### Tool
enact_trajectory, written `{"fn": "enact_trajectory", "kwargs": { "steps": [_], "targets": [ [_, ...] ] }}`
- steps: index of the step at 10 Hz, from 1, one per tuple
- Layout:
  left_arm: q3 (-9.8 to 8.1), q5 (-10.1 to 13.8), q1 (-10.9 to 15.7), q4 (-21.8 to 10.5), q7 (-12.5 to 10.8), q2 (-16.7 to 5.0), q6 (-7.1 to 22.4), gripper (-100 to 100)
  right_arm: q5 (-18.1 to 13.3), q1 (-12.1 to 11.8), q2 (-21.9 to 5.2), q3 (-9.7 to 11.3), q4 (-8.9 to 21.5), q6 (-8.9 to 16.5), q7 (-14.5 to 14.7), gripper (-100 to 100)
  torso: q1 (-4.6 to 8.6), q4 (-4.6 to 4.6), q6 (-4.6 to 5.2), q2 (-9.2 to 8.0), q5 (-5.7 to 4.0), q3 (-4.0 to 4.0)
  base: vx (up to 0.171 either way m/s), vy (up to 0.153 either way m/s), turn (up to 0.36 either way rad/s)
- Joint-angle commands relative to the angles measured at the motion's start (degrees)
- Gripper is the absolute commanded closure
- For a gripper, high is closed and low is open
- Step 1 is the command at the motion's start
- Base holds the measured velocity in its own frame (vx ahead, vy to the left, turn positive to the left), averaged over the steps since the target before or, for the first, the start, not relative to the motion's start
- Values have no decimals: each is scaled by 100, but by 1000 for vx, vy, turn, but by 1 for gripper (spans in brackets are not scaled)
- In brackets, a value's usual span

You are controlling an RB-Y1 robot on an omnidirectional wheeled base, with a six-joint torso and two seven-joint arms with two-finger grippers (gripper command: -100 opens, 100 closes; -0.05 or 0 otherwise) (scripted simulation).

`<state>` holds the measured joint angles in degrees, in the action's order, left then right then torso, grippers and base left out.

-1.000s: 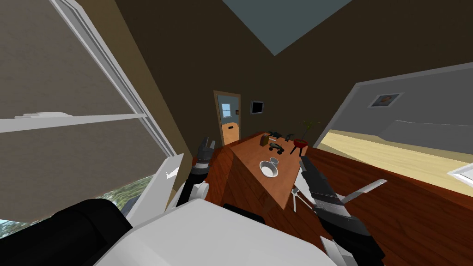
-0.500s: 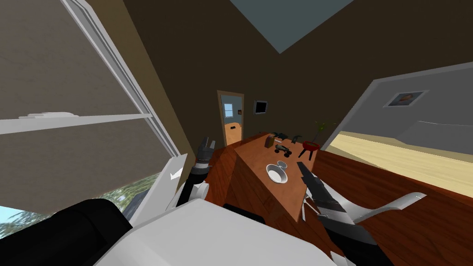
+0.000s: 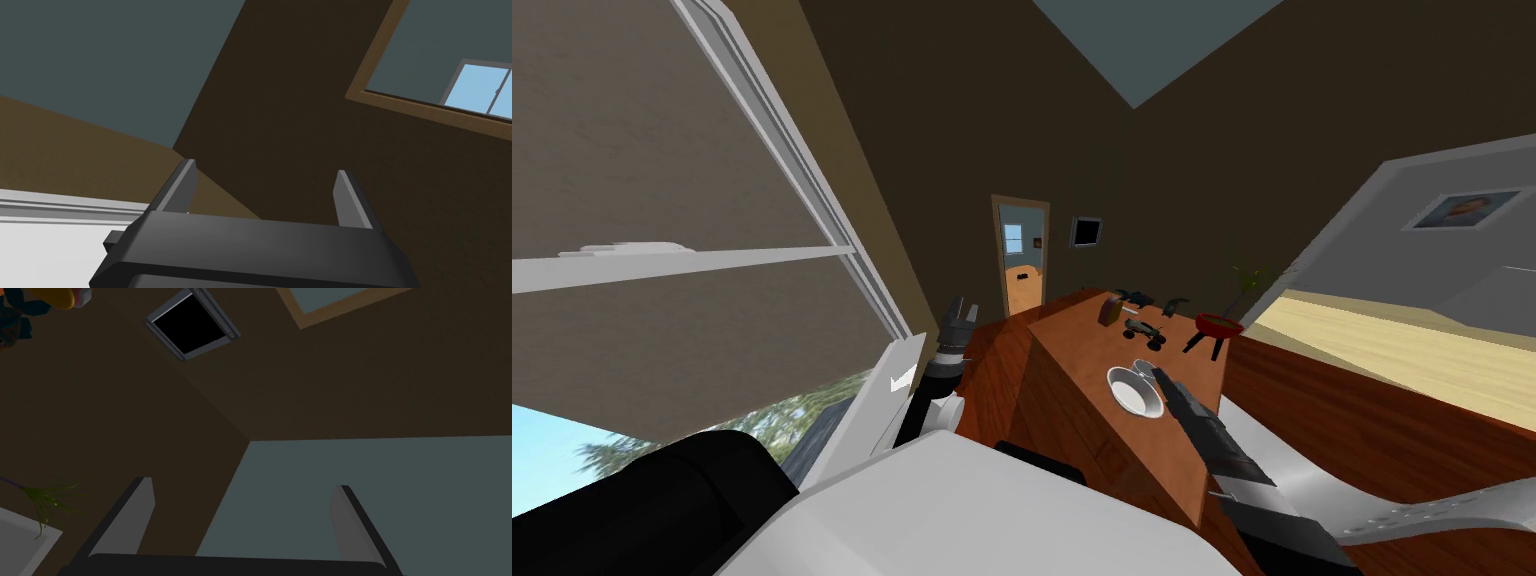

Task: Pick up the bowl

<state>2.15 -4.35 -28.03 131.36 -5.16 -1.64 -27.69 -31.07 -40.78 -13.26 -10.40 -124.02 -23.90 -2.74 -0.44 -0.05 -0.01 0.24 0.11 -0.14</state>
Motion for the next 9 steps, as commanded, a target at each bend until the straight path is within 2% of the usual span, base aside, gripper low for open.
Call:
{"fn": "enact_trajectory", "kwargs": {
  "steps": [1, 2, 3, 4, 5, 6, 7, 9],
  "targets": [
    [0, 0, 0, 0, 0, 0, 0, 0, -286, -68, -13, -34, 61, 3, -14, -100, 0, 0, 0, 0, 0, 0, 66, 92, 46],
    [0, 0, 0, 0, 0, 0, 0, 0, -346, -68, -13, -34, 61, 3, -14, -100, 7, 1, 2, -5, -1, 2, 28, 45, -14],
    [-1, 0, 0, 0, 0, -1, 0, 0, -572, -214, -49, -116, 176, 2, -45, -100, 22, 3, 2, -16, -4, 8, 60, 85, 121],
    [0, 0, 0, 0, 0, 0, 0, 0, -732, -214, -49, -116, 176, 2, -45, -100, 13, 2, 0, -10, -3, 6, 65, 83, 65],
    [-1, 0, 0, 0, 0, 0, 0, 0, -913, -357, -82, -199, 295, -2, -74, -100, 12, 2, 2, -9, -2, 5, 87, 114, 100],
    [0, 0, 0, 0, 0, 0, 0, 0, -1076, -357, -82, -199, 295, -2, -74, -100, 2, 1, 1, -2, 0, 1, 81, 97, 50],
    [0, 0, 0, 0, 0, 0, 0, 0, -1252, -494, -114, -284, 420, -10, -100, -100, 6, 0, 1, -2, 0, 0, 79, 119, 136],
    [0, 0, 0, 0, 0, 0, 0, 0, -1514, -494, -114, -284, 420, -10, -100, -100, 6, 1, 2, -6, 0, 3, 48, 67, 17]
  ]
}}
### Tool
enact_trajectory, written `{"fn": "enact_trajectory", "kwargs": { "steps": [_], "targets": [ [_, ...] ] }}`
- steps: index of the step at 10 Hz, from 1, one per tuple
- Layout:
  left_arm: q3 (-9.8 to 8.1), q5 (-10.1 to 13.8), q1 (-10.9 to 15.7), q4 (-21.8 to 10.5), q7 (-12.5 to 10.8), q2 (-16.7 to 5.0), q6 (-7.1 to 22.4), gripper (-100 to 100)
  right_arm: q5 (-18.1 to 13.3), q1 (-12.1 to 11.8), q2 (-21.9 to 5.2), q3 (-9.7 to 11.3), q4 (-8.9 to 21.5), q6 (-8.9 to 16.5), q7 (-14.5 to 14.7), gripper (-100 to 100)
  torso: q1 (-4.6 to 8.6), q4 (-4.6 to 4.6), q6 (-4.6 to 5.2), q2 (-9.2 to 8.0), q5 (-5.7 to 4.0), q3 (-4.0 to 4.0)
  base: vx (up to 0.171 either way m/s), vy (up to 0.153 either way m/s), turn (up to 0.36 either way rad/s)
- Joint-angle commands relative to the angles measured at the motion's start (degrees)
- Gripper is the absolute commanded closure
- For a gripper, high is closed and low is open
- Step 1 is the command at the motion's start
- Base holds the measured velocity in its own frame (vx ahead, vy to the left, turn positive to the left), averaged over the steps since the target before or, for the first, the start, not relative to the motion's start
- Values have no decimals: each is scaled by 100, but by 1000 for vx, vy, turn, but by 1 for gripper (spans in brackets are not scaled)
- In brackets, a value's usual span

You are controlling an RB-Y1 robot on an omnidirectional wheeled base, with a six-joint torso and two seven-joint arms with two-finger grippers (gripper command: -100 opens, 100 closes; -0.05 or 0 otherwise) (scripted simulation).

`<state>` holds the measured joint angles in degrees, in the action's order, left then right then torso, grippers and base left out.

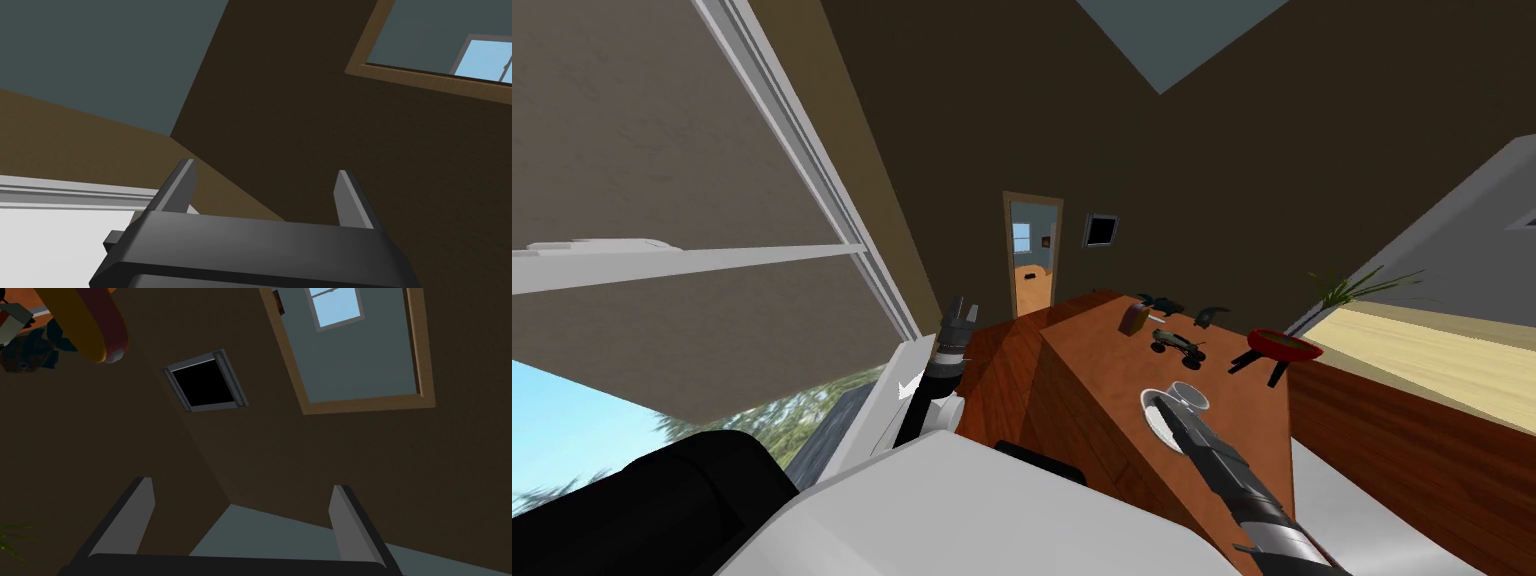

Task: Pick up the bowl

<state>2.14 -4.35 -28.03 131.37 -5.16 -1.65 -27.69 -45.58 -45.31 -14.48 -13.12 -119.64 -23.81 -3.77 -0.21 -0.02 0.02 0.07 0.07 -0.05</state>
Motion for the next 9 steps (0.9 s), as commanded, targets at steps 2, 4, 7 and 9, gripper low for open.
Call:
{"fn": "enact_trajectory", "kwargs": {
  "steps": [2, 4, 7, 9],
  "targets": [
    [1, 0, 0, 0, 0, 0, 0, 0, -454, -170, -20, -97, 112, -29, -19, -100, -7, 0, -2, 4, 0, -2, 62, 72, 86],
    [0, 0, 0, 0, 0, 0, 0, 0, -813, -290, -47, -183, 246, -45, -37, -100, -8, -2, -2, 12, 1, -6, 78, 71, 87],
    [0, 0, 0, 0, 0, 0, 0, 0, -1236, -400, -74, -270, 385, -64, -50, -100, -4, -3, 0, 12, 1, -7, 67, 55, 48],
    [0, 0, 0, 0, 0, 0, 0, 0, -1620, -500, -100, -357, 528, -88, -59, -100, 2, 0, -2, 6, -1, -2, 64, 46, 82]
  ]
}}
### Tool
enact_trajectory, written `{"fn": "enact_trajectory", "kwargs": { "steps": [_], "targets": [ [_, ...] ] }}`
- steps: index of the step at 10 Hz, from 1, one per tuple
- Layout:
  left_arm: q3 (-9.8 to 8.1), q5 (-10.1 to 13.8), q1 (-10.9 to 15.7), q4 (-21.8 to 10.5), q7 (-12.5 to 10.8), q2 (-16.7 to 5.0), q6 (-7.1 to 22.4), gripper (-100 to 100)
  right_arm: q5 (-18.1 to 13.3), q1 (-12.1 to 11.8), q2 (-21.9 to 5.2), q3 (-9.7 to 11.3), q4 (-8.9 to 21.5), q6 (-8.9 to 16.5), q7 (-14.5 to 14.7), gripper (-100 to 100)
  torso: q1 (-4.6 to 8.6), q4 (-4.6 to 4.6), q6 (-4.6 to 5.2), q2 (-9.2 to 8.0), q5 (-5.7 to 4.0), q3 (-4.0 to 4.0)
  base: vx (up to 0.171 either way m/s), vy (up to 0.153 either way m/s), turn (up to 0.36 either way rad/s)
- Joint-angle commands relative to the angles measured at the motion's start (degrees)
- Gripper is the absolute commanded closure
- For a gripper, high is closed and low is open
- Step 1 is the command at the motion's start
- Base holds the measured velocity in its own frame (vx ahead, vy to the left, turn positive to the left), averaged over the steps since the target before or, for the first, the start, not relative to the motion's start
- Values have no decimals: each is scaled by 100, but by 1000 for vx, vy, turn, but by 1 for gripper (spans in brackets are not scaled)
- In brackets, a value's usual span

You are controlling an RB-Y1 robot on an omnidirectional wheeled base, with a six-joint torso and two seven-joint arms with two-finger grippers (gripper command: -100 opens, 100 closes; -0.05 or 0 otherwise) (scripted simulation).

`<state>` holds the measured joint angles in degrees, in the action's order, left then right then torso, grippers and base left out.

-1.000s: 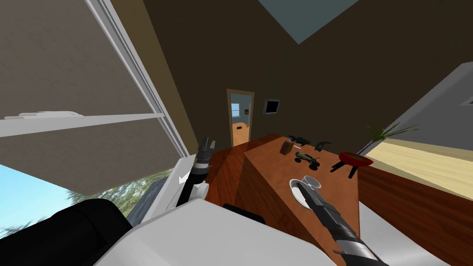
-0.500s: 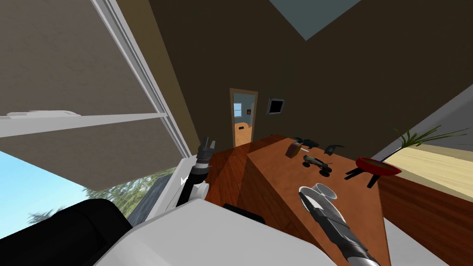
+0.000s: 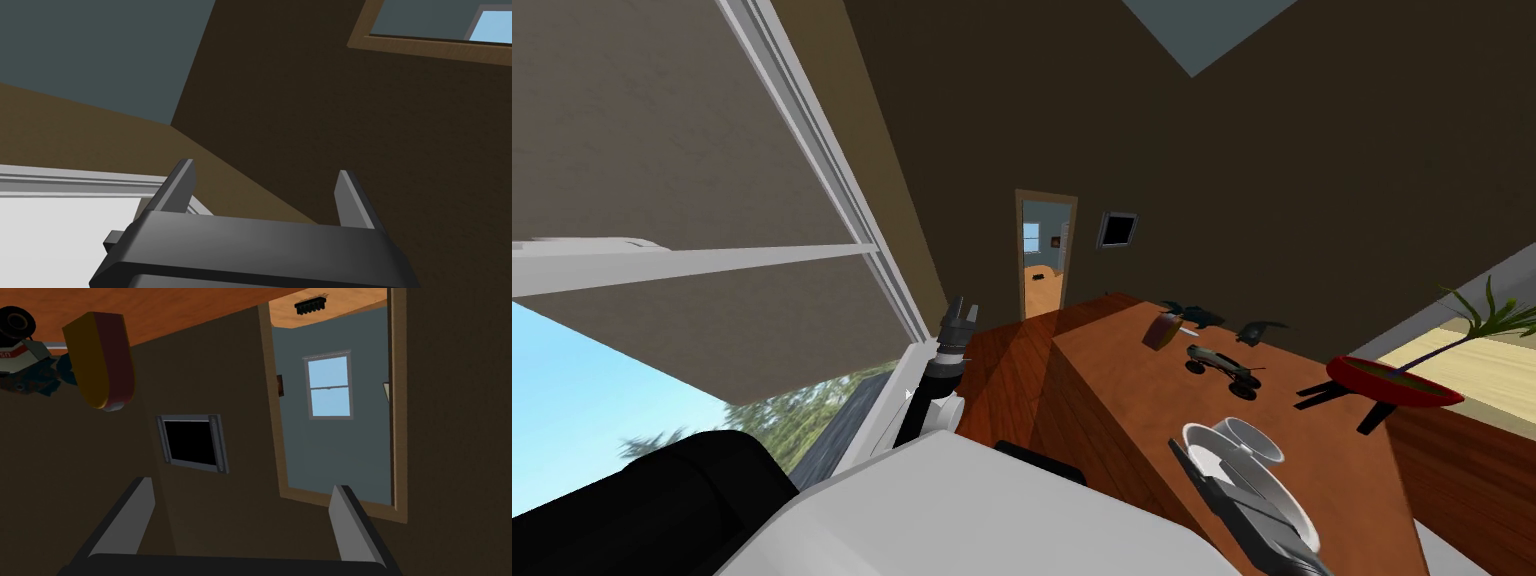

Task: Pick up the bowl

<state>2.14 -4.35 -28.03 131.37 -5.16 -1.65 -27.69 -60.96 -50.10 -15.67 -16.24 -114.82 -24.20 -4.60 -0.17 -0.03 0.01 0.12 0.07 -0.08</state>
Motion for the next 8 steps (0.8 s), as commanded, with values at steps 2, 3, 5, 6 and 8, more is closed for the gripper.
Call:
{"fn": "enact_trajectory", "kwargs": {
  "steps": [2, 3, 5, 6, 8],
  "targets": [
    [0, 0, 0, 0, 0, 0, 0, 0, -446, -109, -8, -132, 192, -78, 20, -100, -5, 0, -1, 3, 0, -1, 70, 56, 74],
    [0, 0, 0, 0, 0, 0, 0, 0, -600, -185, -33, -217, 343, -111, 20, -100, -4, -1, 1, 1, 1, -1, 91, 47, 95],
    [0, 0, 0, 0, 0, 0, 0, 0, -830, -185, -33, -217, 343, -111, 20, -100, 1, -2, 0, 6, 0, -4, 55, 23, 19],
    [0, 0, 0, 0, 0, 0, 0, 0, -1050, -250, -59, -301, 496, -148, 25, -100, 9, 1, 0, -7, -2, 4, 47, 12, 89],
    [0, 0, 0, 0, 0, 0, 0, 0, -1372, -303, -85, -381, 653, -189, 34, -100, 11, 1, 0, -6, -2, 4, 58, 19, 70]
  ]
}}
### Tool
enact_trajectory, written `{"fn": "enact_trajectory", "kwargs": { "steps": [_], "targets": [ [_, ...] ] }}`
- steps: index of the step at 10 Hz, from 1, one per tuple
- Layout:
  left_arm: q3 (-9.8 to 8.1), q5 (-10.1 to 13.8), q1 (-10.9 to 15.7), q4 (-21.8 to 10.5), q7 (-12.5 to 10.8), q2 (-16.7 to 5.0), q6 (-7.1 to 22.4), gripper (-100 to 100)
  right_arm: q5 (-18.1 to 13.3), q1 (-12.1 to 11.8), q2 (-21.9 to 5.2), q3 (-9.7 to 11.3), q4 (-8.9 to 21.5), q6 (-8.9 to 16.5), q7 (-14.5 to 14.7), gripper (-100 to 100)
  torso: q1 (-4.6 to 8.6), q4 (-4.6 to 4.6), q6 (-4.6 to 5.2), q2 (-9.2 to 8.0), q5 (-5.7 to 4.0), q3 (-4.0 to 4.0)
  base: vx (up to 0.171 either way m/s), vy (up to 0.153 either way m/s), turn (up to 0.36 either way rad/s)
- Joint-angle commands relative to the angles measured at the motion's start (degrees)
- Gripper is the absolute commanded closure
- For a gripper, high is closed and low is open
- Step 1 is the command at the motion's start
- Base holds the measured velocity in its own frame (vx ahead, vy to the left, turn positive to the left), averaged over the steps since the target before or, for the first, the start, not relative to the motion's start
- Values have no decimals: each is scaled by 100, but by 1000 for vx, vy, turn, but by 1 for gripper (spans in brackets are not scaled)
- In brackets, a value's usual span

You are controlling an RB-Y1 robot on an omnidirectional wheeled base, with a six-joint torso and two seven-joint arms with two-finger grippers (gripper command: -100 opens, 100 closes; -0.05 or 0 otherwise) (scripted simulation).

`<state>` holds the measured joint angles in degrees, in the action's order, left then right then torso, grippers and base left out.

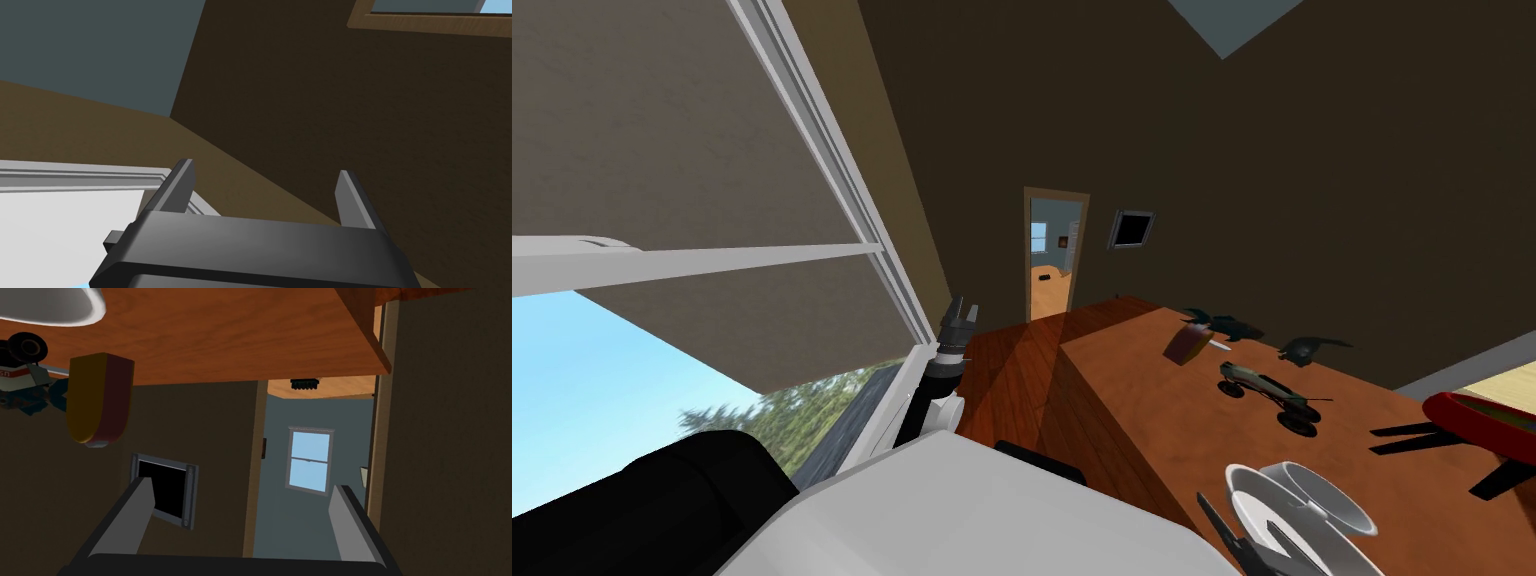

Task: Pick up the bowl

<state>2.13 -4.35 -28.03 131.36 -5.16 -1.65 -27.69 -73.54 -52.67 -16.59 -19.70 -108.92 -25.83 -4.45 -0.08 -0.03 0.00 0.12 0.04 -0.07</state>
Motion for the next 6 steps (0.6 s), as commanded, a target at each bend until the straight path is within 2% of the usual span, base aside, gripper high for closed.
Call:
{"fn": "enact_trajectory", "kwargs": {
  "steps": [1, 2, 3, 6],
  "targets": [
    [0, 0, 0, 0, 0, 0, 0, 0, -285, -46, 8, -35, 63, -26, 19, -100, 0, 0, 0, 0, 0, 0, 68, 12, 44],
    [0, 0, 0, 0, 0, 0, 0, 0, -475, -90, -19, -113, 220, -71, 32, -100, 2, -1, 2, 1, 0, -1, 92, 12, 80],
    [0, 0, 0, 0, 0, 0, 0, 0, -607, -90, -19, -113, 220, -71, 32, -100, 2, -2, 1, 8, 0, -4, 67, 8, 42],
    [0, 0, 0, 0, 0, 0, 0, 0, -1103, -150, -76, -261, 533, -167, 67, -100, 6, 0, 2, -5, -1, 2, 55, -1, 63]
  ]
}}
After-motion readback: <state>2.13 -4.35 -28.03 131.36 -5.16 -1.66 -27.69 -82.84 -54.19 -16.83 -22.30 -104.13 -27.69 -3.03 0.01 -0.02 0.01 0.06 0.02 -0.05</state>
